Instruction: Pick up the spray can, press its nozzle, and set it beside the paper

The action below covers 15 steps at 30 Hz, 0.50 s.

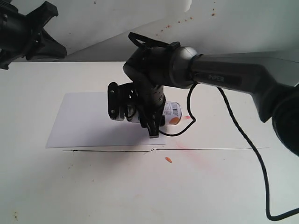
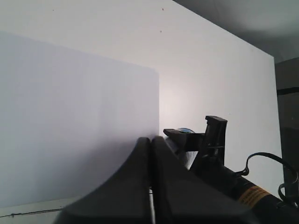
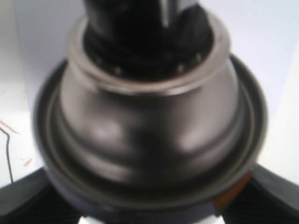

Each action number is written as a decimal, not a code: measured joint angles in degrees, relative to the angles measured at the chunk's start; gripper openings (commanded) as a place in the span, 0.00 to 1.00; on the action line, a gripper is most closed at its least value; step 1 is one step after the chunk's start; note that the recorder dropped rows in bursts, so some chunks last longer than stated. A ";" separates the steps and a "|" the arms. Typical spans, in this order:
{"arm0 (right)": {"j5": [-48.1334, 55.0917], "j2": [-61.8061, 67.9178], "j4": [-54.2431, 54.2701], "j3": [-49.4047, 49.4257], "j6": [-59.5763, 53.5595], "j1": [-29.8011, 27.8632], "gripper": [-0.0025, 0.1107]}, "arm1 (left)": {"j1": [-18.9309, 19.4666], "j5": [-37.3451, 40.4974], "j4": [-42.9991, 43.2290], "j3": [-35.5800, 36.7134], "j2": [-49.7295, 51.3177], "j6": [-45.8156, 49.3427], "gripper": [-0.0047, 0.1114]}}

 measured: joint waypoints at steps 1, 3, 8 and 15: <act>0.00 0.00 -0.44 0.00 0.00 0.10 0.02 | 0.00 0.08 -0.58 0.00 0.00 0.27 0.04; 0.45 0.00 -1.27 0.00 0.15 0.10 0.02 | 0.00 -0.20 -1.37 0.00 0.00 0.65 0.04; 2.24 0.00 -1.38 0.00 0.36 0.10 0.02 | 0.00 -0.40 -2.36 -0.04 0.75 4.18 0.04; 2.44 0.00 -1.27 0.00 0.80 0.10 0.02 | 0.00 12.37 -12.33 -0.17 14.72 16.84 0.04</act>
